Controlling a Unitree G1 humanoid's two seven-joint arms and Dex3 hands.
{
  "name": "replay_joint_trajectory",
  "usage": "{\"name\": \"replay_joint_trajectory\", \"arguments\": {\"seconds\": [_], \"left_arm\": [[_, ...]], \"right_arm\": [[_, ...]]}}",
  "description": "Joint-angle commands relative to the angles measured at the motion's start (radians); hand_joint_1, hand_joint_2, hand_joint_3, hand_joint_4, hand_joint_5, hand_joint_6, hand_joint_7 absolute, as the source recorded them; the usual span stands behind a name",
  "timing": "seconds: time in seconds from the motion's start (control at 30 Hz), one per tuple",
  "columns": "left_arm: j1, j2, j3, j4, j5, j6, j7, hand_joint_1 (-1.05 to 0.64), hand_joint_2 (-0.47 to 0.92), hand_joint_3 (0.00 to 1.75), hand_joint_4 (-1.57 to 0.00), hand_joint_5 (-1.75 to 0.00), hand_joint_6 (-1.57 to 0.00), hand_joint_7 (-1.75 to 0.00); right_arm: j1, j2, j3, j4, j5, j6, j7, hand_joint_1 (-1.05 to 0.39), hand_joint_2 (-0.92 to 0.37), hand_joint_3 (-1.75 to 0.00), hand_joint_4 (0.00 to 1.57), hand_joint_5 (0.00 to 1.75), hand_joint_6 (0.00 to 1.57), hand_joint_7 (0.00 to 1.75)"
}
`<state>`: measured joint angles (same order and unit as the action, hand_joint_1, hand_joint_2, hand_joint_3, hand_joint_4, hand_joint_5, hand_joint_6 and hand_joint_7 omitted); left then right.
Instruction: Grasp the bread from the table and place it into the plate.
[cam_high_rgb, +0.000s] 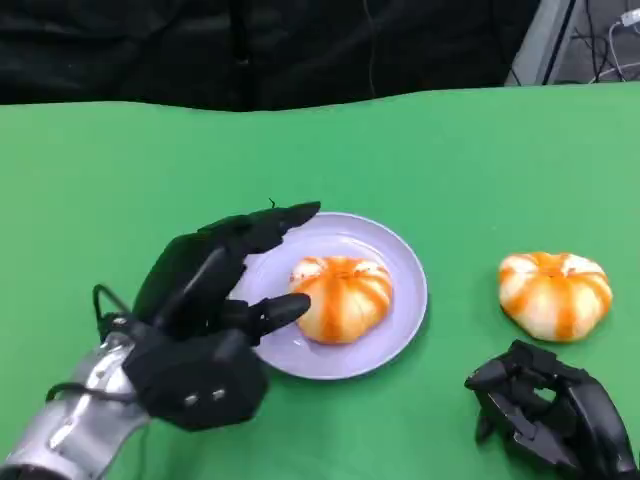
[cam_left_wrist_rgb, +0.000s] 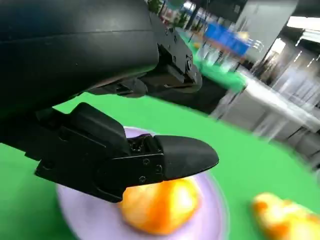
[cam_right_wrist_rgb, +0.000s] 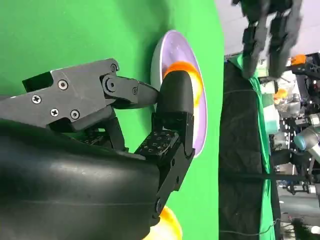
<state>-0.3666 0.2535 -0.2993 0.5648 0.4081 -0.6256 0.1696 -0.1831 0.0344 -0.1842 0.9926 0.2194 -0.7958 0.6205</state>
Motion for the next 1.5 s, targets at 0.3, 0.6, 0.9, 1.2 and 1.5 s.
{"name": "replay_joint_trajectory", "arguments": {"seconds": [0.3,0.6,0.9,1.2,1.5], "left_arm": [[0.068,-0.034,0.116,0.237,-0.237,-0.423,-0.116,-0.74,0.92,0.57,-0.62,-0.06,-0.60,-0.04],[0.151,-0.052,0.169,0.282,-0.337,-0.517,-0.216,-0.68,0.92,0.53,-0.66,-0.04,-0.63,-0.03],[0.188,-0.058,0.231,0.330,-0.453,-0.567,-0.334,-0.61,0.92,0.48,-0.66,-0.02,-0.60,0.00],[0.219,-0.064,0.289,0.358,-0.616,-0.536,-0.520,-0.50,0.92,0.45,-0.67,-0.01,-0.57,0.00],[0.202,-0.079,0.389,0.394,-0.732,-0.434,-0.665,0.08,0.58,0.82,-0.68,-0.01,-0.59,-0.01]], "right_arm": [[-0.003,-0.018,-0.006,0.006,0.010,-0.009,0.002,-0.27,-0.86,-0.48,0.66,1.75,0.83,1.04],[-0.003,-0.019,-0.011,0.002,0.019,-0.001,0.014,-0.26,-0.85,-0.48,0.66,1.74,0.83,1.04],[-0.005,-0.019,-0.016,0.004,0.025,0.002,0.021,-0.26,-0.85,-0.47,0.66,1.74,0.83,1.02],[-0.004,-0.024,-0.016,0.006,0.030,0.005,0.031,-0.27,-0.86,-0.46,0.66,1.75,0.83,1.03],[-0.006,-0.029,-0.016,0.004,0.030,0.014,0.031,-0.27,-0.87,-0.45,0.67,1.75,0.83,1.03]]}}
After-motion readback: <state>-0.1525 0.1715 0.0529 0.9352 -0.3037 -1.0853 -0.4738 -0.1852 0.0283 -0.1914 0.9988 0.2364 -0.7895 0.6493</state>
